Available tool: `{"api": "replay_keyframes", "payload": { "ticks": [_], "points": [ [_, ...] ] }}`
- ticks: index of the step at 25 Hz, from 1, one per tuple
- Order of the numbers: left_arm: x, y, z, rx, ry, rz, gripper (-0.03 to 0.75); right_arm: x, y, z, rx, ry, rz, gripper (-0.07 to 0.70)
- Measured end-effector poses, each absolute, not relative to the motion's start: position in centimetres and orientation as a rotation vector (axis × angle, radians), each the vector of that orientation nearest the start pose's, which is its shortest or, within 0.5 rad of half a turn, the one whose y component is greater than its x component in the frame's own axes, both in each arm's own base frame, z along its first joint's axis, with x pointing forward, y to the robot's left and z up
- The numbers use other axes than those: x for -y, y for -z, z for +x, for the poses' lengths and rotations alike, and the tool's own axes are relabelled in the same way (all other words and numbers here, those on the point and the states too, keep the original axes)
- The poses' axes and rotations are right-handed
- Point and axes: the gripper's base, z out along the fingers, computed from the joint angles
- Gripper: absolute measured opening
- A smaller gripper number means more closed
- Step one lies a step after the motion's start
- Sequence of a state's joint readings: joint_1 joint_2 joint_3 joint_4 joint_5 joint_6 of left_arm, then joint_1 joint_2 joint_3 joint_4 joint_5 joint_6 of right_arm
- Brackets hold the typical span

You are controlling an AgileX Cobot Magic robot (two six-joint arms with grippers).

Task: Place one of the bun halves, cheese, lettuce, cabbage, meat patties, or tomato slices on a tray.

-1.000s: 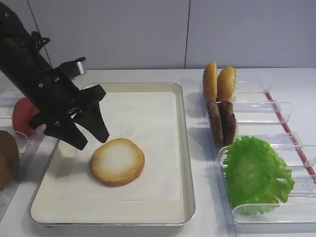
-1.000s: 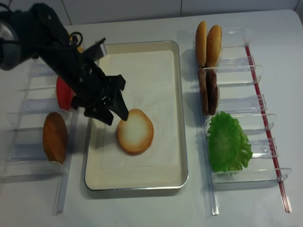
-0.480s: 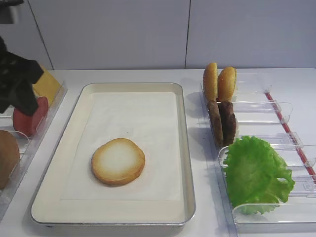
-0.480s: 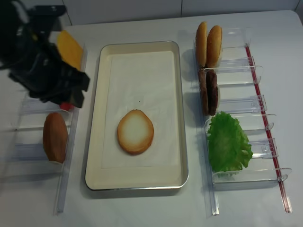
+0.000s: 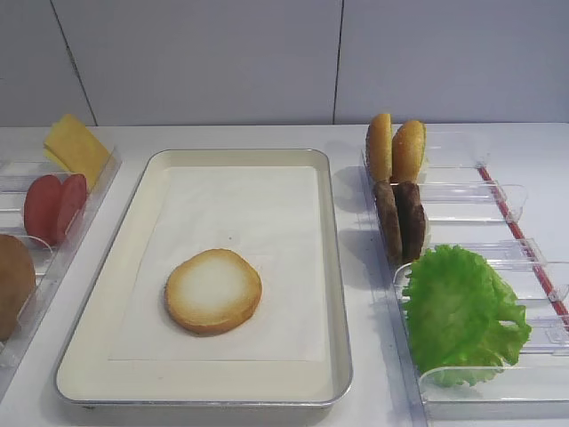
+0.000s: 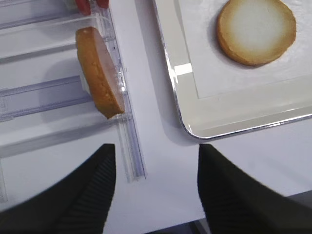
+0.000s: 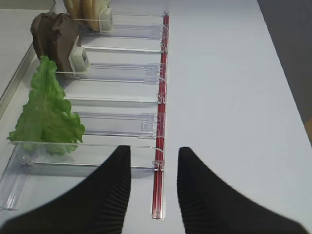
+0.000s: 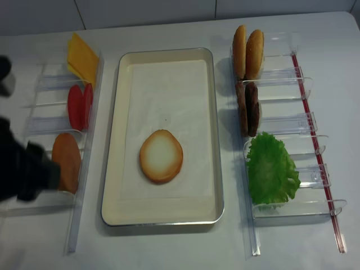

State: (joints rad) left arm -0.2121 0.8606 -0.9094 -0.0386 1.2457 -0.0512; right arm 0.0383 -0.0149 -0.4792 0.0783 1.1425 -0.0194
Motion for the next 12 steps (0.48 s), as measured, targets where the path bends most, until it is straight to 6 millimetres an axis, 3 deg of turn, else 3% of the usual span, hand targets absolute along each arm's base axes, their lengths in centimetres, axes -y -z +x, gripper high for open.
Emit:
{"api": "replay_keyframes", "payload": {
  "ticks": [6, 12],
  "points": [
    [1.9, -32.4, 6.9, -2.548, 0.159, 0.206, 0.344, -0.6, -26.5, -0.9, -2.13, -0.106, -0.069, 0.258],
    [1.2, -30.3, 3.2, -2.455, 0.184, 0.202, 0.317, -0.6, -26.5, -0.9, -2.13, -0.107, -0.067, 0.258]
  ]
}}
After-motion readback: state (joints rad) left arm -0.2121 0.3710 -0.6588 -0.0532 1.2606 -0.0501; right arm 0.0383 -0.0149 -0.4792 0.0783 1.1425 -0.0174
